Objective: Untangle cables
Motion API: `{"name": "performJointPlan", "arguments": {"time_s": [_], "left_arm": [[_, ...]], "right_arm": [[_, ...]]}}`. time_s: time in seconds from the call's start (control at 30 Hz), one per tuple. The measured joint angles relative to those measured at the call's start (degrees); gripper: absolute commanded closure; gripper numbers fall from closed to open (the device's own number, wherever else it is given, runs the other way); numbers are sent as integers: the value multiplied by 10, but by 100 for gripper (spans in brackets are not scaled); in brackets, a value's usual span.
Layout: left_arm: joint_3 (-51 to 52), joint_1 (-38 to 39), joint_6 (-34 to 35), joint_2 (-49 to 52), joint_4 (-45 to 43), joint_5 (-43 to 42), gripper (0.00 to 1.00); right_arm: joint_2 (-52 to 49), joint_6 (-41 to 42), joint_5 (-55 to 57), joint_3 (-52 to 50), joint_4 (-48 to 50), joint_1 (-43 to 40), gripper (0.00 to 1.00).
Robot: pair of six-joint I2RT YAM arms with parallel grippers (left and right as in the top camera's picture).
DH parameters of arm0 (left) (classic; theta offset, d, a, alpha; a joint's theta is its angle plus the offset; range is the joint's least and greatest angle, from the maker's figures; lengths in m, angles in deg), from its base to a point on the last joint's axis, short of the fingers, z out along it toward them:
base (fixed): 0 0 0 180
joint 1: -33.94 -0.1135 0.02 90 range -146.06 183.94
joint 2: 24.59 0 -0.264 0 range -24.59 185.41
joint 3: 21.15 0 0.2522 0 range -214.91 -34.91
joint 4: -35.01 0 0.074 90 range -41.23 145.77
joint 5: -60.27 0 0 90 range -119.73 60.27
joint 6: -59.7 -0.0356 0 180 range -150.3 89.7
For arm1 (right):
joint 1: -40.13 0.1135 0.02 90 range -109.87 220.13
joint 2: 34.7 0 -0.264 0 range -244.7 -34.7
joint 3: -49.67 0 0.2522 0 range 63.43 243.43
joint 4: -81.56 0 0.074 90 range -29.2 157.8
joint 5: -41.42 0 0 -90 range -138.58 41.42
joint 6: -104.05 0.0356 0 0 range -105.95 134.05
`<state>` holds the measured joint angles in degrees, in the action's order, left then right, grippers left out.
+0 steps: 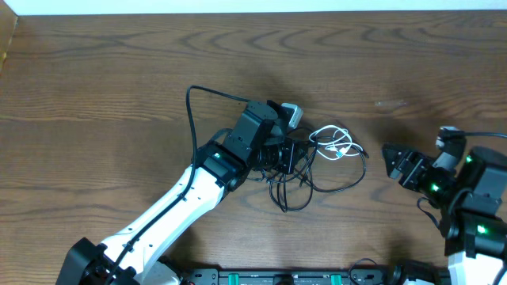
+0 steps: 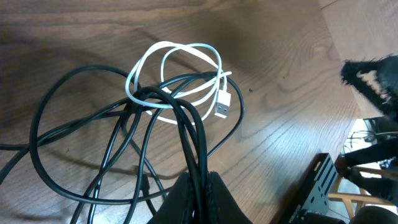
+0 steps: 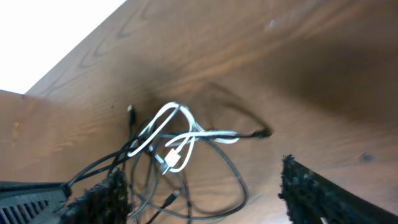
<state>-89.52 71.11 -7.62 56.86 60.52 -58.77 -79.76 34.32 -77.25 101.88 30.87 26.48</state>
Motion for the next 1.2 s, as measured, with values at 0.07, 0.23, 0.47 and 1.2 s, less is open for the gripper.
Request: {"name": "performJointPlan", "arguments": {"time_s": [0.07, 0.23, 0.47, 1.2], "left_arm": [[0, 0, 0, 0, 0, 1, 92], [0, 0, 0, 0, 0, 3, 92], [0, 0, 15, 0, 0, 5, 92], [0, 0, 29, 0, 0, 11, 93]], "right_arm": [[-20, 23, 0, 0, 1, 12, 27], [-82, 67, -30, 0, 6, 45, 34], [-94, 118, -66, 0, 27, 55, 30], [-209, 400, 0, 0, 172, 223, 47]]}}
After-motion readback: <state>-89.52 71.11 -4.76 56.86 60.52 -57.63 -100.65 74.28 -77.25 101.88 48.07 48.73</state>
